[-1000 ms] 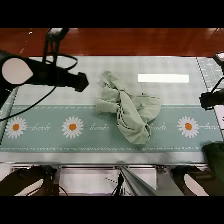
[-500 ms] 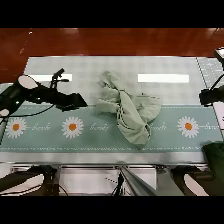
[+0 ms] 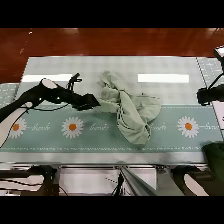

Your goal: Fold the shirts.

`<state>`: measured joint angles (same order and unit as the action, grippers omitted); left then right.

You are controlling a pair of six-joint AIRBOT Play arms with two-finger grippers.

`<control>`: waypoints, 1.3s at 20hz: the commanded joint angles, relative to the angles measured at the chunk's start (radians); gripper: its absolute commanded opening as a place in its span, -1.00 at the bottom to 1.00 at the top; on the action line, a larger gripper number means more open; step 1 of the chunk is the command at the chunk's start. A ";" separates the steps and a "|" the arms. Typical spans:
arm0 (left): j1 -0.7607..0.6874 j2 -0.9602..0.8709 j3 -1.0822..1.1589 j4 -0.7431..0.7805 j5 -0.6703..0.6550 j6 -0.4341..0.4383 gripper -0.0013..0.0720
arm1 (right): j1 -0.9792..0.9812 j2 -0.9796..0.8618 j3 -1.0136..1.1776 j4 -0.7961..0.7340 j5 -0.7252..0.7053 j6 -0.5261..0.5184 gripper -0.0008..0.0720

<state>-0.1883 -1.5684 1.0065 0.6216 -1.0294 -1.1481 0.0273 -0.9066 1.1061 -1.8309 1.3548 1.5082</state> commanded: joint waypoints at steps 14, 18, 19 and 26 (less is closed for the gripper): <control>-0.051 -0.151 0.161 -0.012 -0.279 0.011 -0.92 | -0.161 -0.001 -0.288 0.261 -0.181 0.033 0.67; -0.051 -0.151 0.161 -0.011 -0.328 0.037 -0.92 | -0.347 -0.001 -0.417 0.767 -0.348 -0.106 0.67; -0.050 -0.151 0.161 -0.010 -0.334 0.037 -0.92 | -0.371 -0.005 -0.436 0.787 -0.350 -0.130 0.65; -0.048 -0.151 0.161 -0.009 -0.333 0.037 -0.92 | -0.391 -0.176 -0.586 1.210 -0.346 -0.359 0.66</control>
<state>-0.2367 -1.7203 1.1660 0.6117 -1.3582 -1.1130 -0.3515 -1.0084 0.5781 -0.9047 1.0191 1.2934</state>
